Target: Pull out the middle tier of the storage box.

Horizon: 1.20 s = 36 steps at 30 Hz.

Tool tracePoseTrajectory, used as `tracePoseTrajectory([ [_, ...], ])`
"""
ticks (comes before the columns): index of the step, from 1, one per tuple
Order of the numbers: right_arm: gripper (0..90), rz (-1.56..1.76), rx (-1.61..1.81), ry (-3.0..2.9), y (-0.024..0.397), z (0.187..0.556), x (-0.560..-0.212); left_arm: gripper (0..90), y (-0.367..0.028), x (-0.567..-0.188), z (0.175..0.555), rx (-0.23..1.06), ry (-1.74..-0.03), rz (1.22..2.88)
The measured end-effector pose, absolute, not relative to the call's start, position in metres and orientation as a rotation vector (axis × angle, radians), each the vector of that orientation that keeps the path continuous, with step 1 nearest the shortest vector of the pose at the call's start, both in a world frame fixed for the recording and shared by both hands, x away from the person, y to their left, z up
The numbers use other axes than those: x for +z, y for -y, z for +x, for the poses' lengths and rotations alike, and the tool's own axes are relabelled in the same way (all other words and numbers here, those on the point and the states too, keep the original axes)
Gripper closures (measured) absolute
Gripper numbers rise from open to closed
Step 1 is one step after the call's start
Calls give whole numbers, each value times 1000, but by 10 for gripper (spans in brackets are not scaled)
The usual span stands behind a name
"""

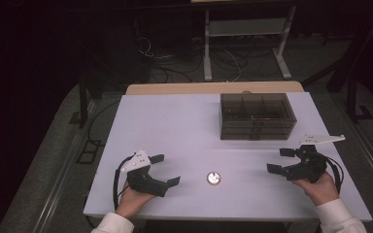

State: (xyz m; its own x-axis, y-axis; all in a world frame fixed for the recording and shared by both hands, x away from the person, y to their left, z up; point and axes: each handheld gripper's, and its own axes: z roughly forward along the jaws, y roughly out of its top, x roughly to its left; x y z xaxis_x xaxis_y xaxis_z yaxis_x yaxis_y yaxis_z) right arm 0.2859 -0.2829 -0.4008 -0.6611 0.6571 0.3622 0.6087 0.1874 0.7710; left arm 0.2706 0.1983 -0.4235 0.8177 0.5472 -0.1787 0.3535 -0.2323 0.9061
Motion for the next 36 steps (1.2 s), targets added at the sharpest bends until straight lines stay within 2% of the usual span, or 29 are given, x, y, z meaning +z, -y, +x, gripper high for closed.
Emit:
tracePoseTrajectory([
  [36, 0, 1359, 1483, -2412, 281, 326, -407, 0, -199, -423, 270, 210, -685, 1848],
])
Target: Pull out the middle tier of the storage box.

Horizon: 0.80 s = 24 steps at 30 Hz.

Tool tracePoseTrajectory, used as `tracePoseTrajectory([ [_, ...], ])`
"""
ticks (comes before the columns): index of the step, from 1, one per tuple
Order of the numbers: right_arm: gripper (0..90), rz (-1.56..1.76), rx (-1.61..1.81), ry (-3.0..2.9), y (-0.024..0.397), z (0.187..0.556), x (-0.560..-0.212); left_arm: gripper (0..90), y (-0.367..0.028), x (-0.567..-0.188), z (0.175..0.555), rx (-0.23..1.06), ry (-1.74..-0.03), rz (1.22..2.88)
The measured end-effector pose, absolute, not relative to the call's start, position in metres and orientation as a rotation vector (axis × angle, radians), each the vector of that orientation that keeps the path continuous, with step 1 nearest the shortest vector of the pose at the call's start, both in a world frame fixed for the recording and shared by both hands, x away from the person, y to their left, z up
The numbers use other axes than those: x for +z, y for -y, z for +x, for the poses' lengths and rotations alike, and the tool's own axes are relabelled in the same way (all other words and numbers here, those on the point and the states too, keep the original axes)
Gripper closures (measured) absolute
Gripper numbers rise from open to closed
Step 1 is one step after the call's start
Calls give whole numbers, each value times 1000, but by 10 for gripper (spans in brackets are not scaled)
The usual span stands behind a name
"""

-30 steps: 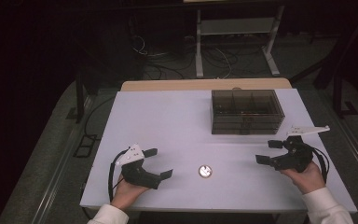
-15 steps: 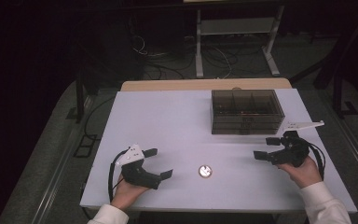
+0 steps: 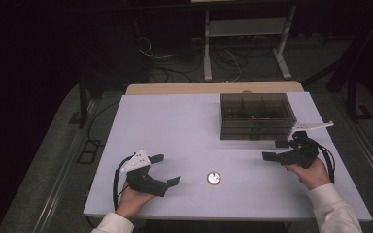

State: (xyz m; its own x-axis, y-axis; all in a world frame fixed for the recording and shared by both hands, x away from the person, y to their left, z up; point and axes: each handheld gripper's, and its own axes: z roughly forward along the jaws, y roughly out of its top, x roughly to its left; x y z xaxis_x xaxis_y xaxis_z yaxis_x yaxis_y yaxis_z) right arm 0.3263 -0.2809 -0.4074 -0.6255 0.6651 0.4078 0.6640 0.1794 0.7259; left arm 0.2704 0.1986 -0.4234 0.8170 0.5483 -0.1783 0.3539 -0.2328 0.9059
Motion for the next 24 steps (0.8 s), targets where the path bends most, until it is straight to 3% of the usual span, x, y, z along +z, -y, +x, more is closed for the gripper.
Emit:
tracePoseTrajectory([
  [24, 0, 1465, 1548, -2343, 284, 346, -413, 0, -198, -424, 271, 207, -683, 1851],
])
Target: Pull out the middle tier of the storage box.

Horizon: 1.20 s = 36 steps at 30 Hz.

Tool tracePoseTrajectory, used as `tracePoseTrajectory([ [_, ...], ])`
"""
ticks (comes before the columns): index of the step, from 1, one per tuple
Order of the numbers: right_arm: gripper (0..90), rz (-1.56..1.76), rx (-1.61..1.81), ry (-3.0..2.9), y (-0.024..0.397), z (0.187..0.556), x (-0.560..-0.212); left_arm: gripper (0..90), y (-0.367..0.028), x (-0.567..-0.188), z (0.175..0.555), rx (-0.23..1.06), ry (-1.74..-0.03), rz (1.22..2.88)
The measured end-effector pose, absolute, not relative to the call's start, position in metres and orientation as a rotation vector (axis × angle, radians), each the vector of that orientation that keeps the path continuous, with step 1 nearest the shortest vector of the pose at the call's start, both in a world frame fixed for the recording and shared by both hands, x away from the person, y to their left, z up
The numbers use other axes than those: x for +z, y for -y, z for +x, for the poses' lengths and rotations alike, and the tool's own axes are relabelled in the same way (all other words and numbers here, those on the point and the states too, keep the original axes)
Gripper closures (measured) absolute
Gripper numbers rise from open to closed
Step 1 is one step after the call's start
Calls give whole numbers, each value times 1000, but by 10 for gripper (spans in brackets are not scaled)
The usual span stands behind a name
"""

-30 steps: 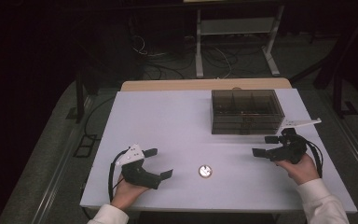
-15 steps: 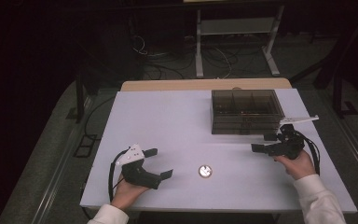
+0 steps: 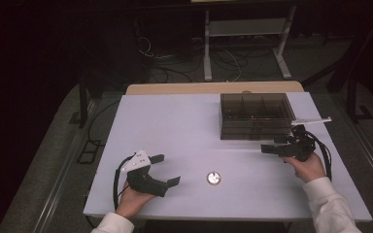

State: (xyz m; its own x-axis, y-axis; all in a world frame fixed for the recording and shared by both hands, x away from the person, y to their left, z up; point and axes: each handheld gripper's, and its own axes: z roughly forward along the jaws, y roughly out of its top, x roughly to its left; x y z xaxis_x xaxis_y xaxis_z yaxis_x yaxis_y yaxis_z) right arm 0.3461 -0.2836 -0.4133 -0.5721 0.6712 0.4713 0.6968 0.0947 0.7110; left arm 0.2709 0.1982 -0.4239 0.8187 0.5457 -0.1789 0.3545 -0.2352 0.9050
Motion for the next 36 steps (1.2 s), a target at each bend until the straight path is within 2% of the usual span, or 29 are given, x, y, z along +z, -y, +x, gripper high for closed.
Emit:
tracePoseTrajectory([
  [21, 0, -1485, -1558, 2004, 278, 357, -426, 0, -198, -424, 271, 206, -680, 1852],
  [36, 0, -1653, -1565, 1730, 279, 366, -438, 0, -198, -424, 271, 204, -682, 1848],
])
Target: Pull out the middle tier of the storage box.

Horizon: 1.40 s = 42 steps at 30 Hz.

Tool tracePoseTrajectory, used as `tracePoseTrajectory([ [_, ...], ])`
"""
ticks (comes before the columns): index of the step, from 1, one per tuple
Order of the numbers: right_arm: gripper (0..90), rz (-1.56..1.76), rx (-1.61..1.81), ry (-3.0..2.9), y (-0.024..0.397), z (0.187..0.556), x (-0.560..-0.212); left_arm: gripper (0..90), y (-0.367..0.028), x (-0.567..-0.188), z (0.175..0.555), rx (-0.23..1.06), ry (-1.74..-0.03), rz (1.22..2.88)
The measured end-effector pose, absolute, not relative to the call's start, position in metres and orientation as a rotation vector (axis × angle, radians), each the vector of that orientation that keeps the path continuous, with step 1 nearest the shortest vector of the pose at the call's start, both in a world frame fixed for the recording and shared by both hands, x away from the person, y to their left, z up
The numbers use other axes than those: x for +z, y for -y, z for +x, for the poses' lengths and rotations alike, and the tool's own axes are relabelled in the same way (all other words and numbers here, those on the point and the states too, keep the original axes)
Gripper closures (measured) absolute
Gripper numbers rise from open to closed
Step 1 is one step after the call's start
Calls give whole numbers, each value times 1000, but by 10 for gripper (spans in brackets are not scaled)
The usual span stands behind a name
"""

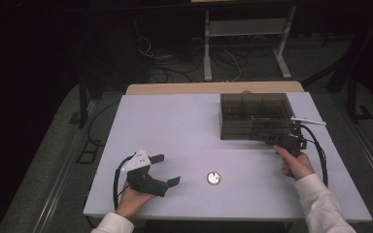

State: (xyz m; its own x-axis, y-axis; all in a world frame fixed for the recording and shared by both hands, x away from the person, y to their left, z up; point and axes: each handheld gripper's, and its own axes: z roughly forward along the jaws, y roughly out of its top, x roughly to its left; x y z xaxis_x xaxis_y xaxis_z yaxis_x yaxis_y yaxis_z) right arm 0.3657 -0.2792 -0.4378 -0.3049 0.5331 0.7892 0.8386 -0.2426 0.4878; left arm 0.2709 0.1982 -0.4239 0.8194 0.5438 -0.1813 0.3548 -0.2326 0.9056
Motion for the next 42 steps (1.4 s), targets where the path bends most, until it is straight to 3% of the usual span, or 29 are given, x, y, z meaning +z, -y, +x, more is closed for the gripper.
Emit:
tracePoseTrajectory([
  [12, 12, -1753, -1567, 1589, 280, 369, -445, 0, -198, -424, 270, 207, -681, 1846],
  [14, 126, -1745, -1589, 1561, 281, 368, -446, 0, -198, -424, 270, 206, -682, 1846],
  [21, 147, -1793, -1596, 1514, 284, 369, -448, 0, -199, -424, 271, 205, -682, 1846],
  [23, 216, -1797, -1590, 1506, 284, 369, -448, 0, -199, -424, 271, 205, -683, 1846],
  [27, 242, -1810, -1585, 1495, 284, 370, -450, 0, -199, -424, 271, 204, -683, 1845],
  [35, 437, -1880, -1553, 1476, 287, 371, -452, 0, -198, -424, 271, 203, -682, 1846],
  [42, 527, -1933, -1529, 1451, 288, 372, -455, 0, -198, -424, 271, 204, -680, 1847],
])
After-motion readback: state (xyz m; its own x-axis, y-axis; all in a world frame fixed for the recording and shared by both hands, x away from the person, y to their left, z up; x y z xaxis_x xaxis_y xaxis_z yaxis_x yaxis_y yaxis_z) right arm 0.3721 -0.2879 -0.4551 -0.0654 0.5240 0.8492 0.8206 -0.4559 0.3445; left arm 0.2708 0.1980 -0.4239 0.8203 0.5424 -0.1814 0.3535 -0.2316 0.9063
